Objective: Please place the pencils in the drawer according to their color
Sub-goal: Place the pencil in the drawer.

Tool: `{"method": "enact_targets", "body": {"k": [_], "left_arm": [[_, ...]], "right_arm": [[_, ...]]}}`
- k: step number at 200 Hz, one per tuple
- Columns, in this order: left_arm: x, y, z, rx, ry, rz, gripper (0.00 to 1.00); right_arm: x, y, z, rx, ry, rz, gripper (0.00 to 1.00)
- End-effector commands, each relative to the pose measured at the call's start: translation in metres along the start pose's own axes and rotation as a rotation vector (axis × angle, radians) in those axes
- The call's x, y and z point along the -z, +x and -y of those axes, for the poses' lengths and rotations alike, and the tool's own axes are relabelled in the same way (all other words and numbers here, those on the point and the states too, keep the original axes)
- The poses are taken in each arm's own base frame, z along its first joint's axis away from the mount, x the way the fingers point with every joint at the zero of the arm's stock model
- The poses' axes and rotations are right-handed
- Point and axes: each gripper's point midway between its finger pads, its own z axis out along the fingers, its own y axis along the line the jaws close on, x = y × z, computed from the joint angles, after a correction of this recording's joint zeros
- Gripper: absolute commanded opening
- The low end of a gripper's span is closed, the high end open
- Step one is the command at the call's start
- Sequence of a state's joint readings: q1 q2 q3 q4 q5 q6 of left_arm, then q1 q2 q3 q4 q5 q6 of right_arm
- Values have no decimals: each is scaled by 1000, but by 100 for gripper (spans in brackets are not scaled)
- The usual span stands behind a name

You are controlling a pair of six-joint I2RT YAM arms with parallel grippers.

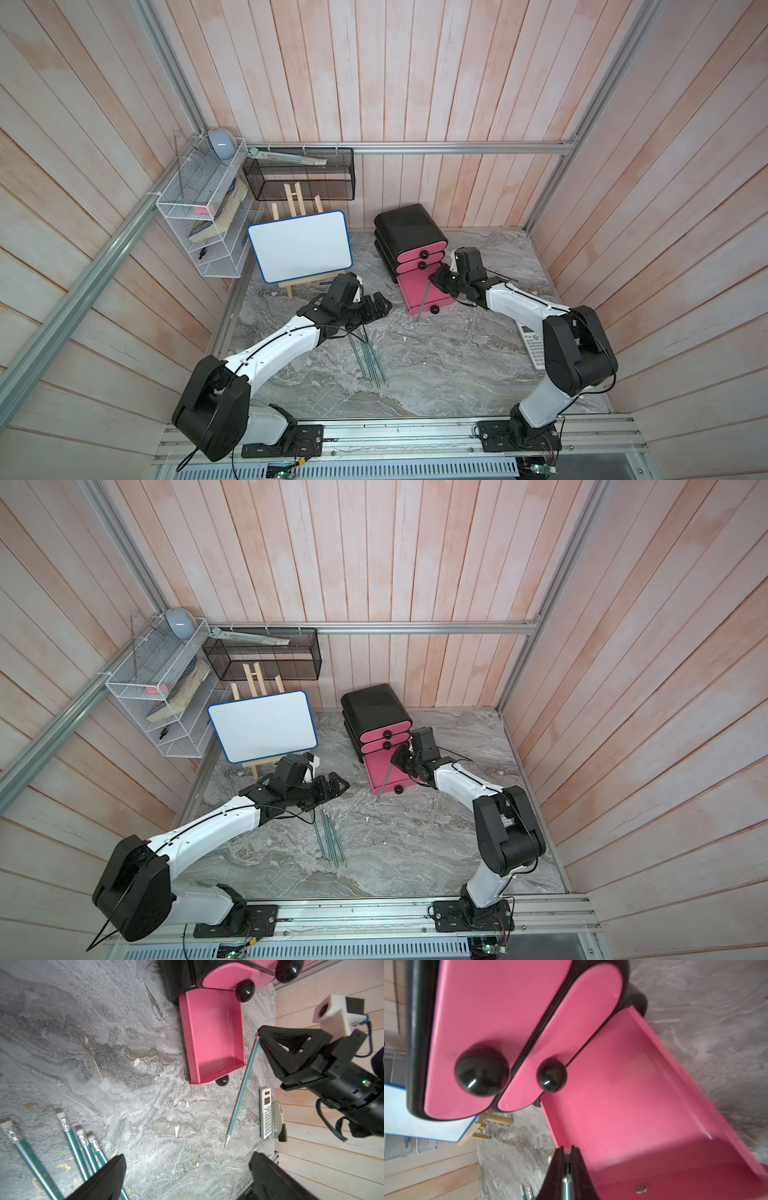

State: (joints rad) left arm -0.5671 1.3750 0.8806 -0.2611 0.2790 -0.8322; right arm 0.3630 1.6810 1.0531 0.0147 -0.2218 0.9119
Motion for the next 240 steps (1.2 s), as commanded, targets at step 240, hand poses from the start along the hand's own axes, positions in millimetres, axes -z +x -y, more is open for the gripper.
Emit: {"method": "enact_targets", "body": {"k": [240], "left_arm": [[-5, -3, 15, -11, 36, 18, 100]], "right_arm": [[-43, -61, 45, -128, 154, 301, 0]]}}
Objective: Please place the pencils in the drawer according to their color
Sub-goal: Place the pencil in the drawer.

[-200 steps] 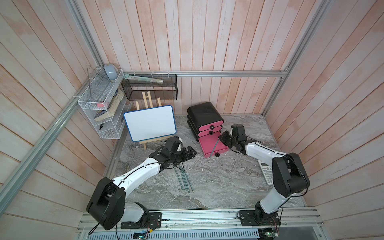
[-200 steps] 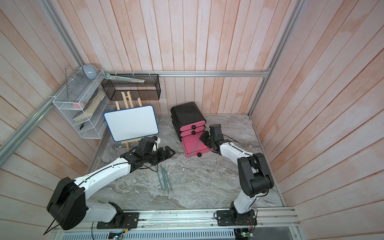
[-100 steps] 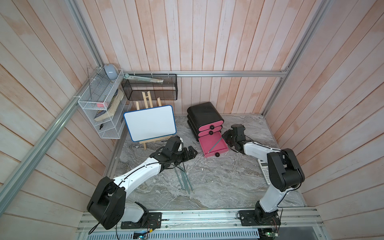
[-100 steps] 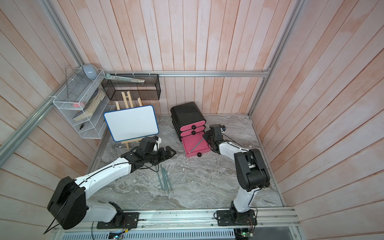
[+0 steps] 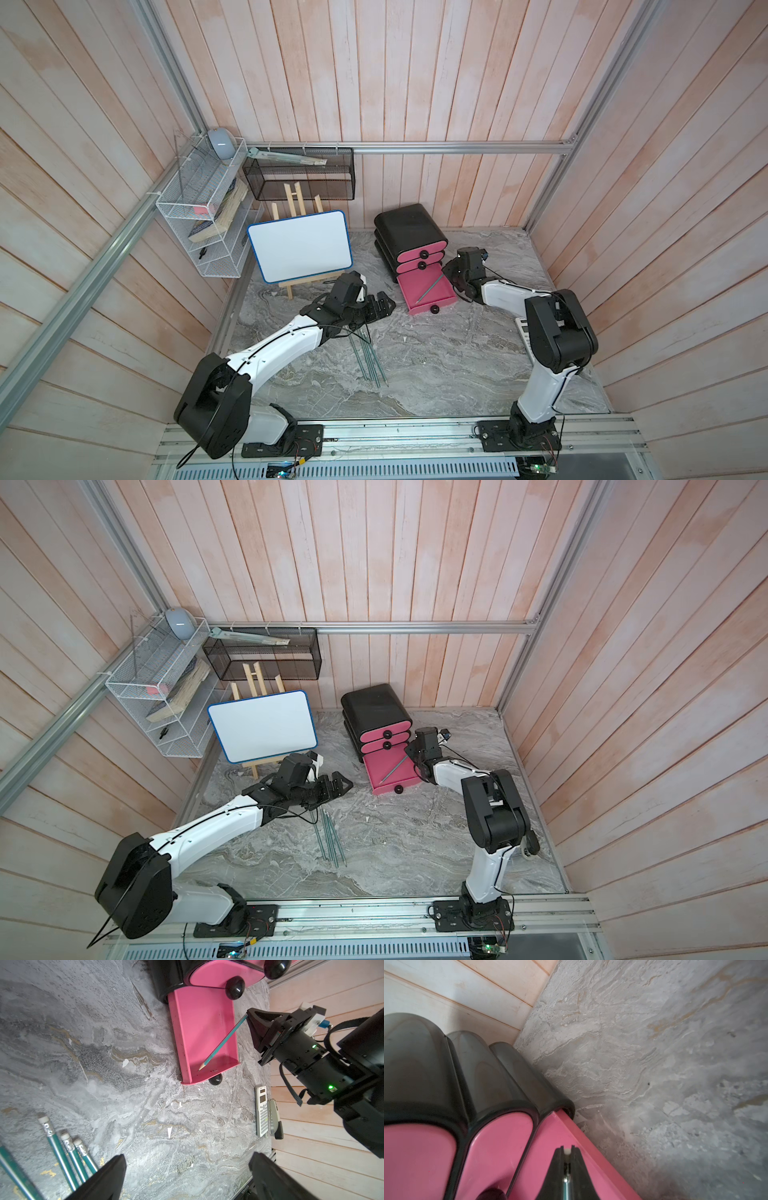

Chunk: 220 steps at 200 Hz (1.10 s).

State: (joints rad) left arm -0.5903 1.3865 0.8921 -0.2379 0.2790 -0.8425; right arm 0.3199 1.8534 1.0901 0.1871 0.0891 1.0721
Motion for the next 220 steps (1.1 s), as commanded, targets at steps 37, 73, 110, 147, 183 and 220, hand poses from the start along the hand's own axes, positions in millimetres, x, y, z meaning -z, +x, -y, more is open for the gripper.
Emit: {"method": "enact_targets", "body": {"k": [37, 73, 110, 147, 183, 220], "left_arm": [[-2, -5, 4, 0, 11, 21, 100], [-1, -4, 4, 1, 14, 24, 100], [1, -6, 4, -2, 13, 34, 100], [7, -7, 1, -3, -3, 57, 100], [19, -10, -14, 24, -57, 104, 100], [38, -11, -42, 91, -100, 147, 100]], "right_arm": [[-10, 27, -21, 113, -21, -42, 0], [-8, 36, -26, 139, -42, -70, 23], [9, 31, -39, 165, -82, -66, 35], [43, 27, -56, 197, -150, -63, 36], [78, 51, -75, 320, -201, -111, 36], [100, 106, -85, 480, -237, -227, 36]]}}
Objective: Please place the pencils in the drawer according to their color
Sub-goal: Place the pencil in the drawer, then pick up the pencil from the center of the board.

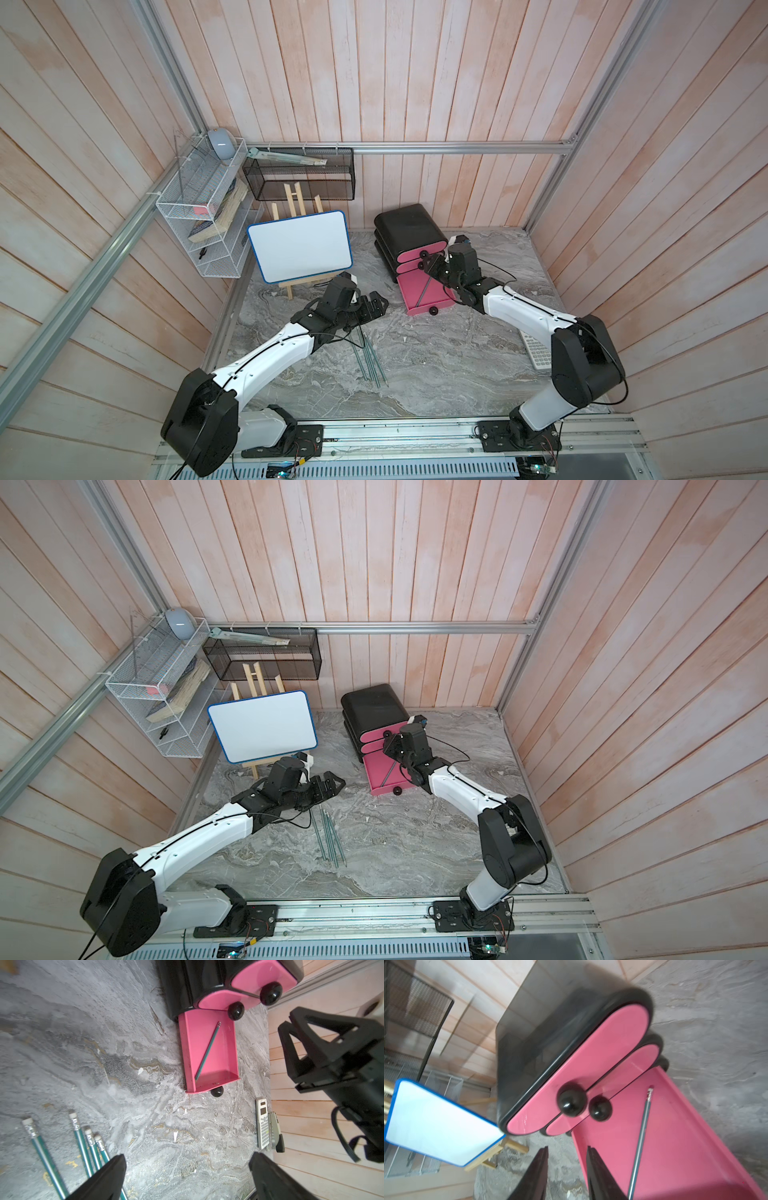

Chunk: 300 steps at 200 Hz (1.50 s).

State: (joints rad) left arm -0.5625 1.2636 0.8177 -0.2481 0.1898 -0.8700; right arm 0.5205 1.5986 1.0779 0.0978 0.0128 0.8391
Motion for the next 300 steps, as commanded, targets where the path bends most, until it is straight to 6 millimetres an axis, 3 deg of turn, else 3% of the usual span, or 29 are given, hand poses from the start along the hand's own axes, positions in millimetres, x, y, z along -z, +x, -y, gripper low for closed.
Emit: {"method": "enact_targets", "body": {"k": [1, 45, 74, 99, 143, 209, 300], "left_arm": [[11, -4, -26, 55, -64, 38, 100], [29, -10, -58, 85, -125, 61, 100], [36, -12, -76, 105, -151, 61, 100], [40, -15, -88, 128, -163, 61, 100], [49, -23, -91, 142, -149, 88, 99], [52, -21, -91, 152, -128, 94, 100], [51, -20, -89, 159, -100, 101, 100]], "right_arm": [[3, 49, -3, 131, 17, -144, 36], [3, 118, -40, 333, -28, -317, 37], [0, 160, -52, 420, -58, -437, 38], [-7, 192, -56, 499, -59, -530, 38], [-19, 241, -52, 652, -1, -633, 38], [-28, 272, -31, 752, 83, -694, 33], [-35, 277, -26, 769, 98, -700, 30]]}}
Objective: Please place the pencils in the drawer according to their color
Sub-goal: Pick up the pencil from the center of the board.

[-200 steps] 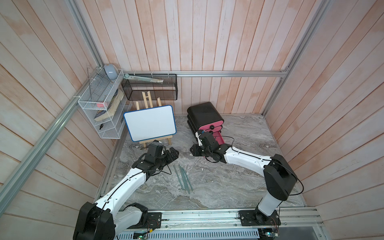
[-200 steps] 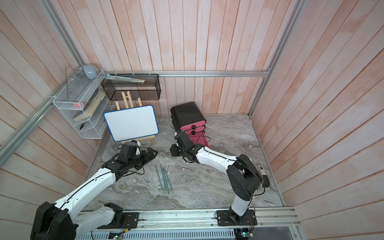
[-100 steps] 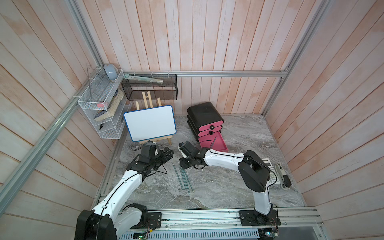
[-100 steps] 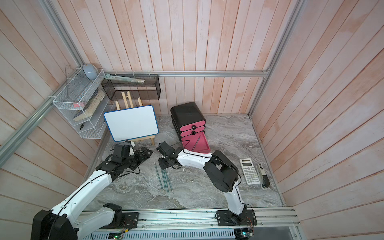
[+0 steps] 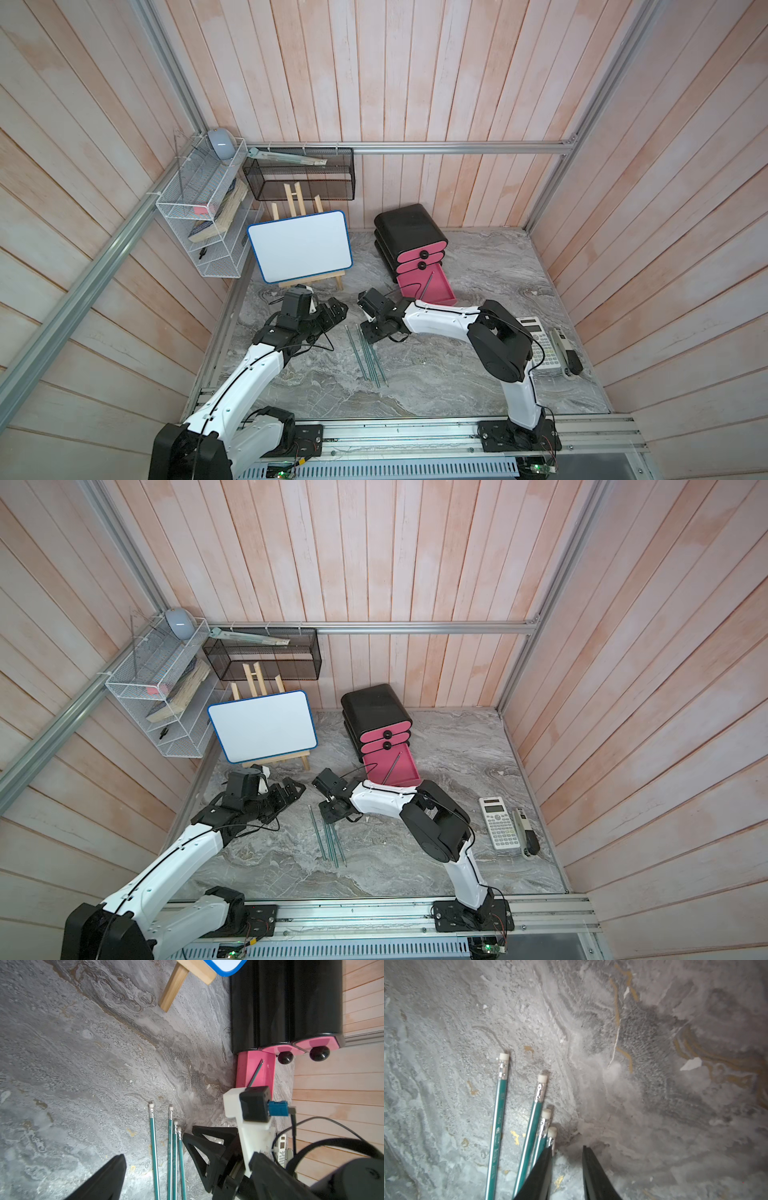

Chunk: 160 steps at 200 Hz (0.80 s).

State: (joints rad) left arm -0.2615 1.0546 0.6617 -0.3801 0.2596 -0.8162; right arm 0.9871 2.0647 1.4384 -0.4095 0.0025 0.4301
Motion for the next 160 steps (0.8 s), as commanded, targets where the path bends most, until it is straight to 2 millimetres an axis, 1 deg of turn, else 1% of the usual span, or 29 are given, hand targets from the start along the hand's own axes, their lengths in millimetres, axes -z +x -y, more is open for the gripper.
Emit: {"method": "enact_targets", "body": {"k": [1, 35, 72, 124, 160], "left_arm": [[1, 1, 2, 1, 26, 4, 100], [1, 0, 2, -1, 31, 7, 100], [1, 1, 3, 0, 35, 5, 100], [2, 0, 4, -2, 42, 12, 100], [2, 0, 4, -1, 45, 14, 100]], "right_arm": [[-6, -1, -1, 25, 20, -10, 30], [-8, -4, -4, 26, 12, -9, 30], [-15, -3, -4, 27, 17, -24, 29], [-25, 9, 4, 29, 48, -61, 26], [-25, 14, 7, 26, 60, -69, 22]]}}
